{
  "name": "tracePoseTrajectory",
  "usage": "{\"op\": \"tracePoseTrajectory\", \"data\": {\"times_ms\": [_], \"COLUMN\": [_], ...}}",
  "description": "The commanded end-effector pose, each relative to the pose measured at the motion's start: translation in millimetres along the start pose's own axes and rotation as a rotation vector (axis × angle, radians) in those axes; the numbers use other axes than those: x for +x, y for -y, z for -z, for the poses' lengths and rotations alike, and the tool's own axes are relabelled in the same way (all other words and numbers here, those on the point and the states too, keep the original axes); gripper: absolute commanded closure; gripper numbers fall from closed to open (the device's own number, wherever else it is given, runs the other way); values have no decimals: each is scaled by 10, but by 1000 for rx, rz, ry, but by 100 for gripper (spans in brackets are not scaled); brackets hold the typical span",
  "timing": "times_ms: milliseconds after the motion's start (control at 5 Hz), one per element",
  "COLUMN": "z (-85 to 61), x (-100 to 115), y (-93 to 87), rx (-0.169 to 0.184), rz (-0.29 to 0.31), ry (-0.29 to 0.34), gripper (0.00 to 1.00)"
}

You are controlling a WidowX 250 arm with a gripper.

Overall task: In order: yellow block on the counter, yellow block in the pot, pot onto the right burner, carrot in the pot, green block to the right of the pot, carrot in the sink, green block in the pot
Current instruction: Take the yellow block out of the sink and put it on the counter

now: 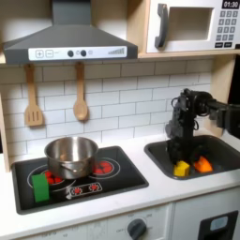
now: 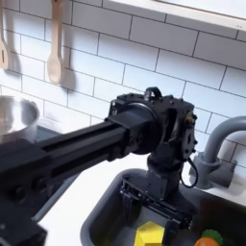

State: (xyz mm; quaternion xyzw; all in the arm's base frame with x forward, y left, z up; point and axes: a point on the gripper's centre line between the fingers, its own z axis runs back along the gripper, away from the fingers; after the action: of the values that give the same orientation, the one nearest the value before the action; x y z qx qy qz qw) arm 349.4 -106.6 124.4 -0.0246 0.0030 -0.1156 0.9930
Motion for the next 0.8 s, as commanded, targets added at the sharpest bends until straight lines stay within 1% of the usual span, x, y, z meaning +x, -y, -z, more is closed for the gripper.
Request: {"op": "tracePoseTrajectory", "data": {"times_ms": [0,600], "z": [110,348], "x": [80,96], "y": [-18,9], "rx": [4,7], "rz": [6,14], "ry": [-15,-72], "gripper": [0,0]}}
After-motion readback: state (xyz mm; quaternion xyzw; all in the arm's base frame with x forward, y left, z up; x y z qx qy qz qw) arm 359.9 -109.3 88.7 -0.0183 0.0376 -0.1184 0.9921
